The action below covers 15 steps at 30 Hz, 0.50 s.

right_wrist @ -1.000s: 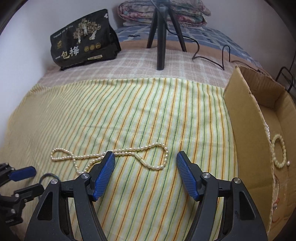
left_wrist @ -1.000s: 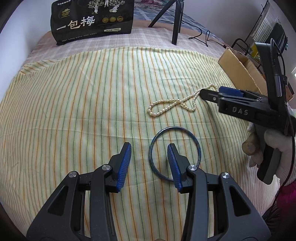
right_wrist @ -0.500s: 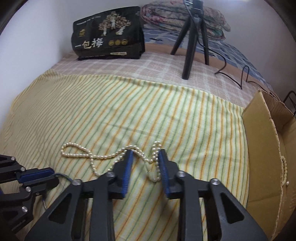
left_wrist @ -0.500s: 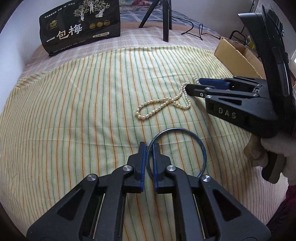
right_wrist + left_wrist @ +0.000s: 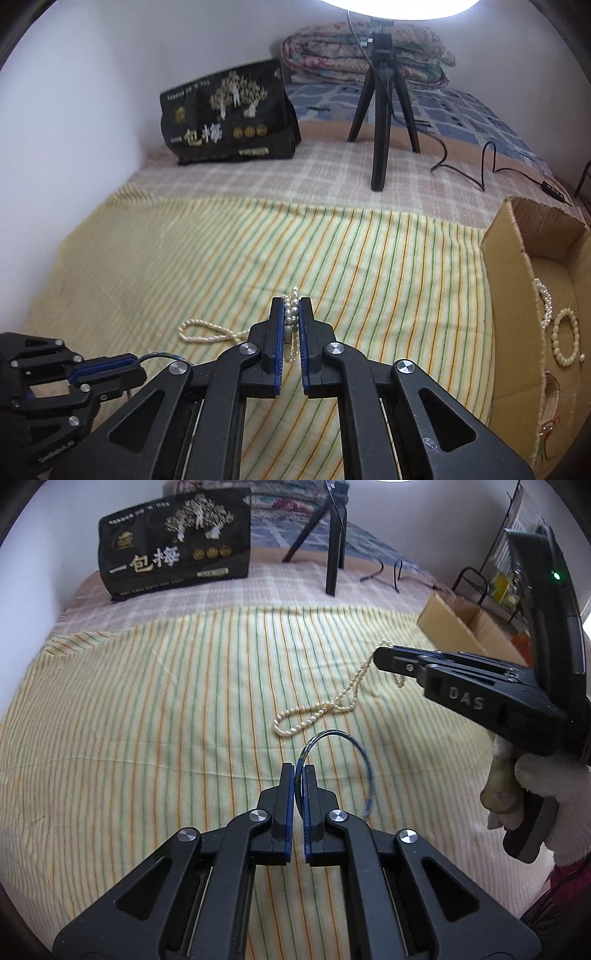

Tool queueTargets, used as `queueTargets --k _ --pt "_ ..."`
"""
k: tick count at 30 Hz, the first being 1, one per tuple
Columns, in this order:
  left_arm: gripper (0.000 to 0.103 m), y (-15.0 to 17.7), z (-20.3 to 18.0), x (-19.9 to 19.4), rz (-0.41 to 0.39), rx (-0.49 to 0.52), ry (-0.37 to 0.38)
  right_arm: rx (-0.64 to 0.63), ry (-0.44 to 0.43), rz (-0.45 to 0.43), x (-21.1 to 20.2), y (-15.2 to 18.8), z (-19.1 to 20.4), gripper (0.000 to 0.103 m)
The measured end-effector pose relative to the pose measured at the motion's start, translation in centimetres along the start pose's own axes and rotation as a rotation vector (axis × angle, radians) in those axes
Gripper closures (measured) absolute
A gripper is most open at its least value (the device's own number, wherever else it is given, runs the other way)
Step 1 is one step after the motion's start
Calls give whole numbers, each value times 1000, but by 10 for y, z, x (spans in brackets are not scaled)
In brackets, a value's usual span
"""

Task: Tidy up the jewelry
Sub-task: 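Lift and carry the bangle and pearl strand over the cardboard box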

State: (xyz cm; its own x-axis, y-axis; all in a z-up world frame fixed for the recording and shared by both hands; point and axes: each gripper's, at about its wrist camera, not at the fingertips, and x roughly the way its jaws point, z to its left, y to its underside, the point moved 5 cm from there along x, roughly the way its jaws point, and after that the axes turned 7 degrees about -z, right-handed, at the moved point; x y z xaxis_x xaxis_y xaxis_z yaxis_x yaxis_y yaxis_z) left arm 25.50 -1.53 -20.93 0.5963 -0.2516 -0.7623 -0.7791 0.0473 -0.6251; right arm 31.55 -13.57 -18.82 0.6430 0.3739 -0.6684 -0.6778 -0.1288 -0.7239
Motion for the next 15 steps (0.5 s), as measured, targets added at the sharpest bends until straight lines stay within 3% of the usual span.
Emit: queueTargets --k 15 --pt "102 -31 -20 -51 -127 -21 41 -37 -7 -140 -64 -38 17 97"
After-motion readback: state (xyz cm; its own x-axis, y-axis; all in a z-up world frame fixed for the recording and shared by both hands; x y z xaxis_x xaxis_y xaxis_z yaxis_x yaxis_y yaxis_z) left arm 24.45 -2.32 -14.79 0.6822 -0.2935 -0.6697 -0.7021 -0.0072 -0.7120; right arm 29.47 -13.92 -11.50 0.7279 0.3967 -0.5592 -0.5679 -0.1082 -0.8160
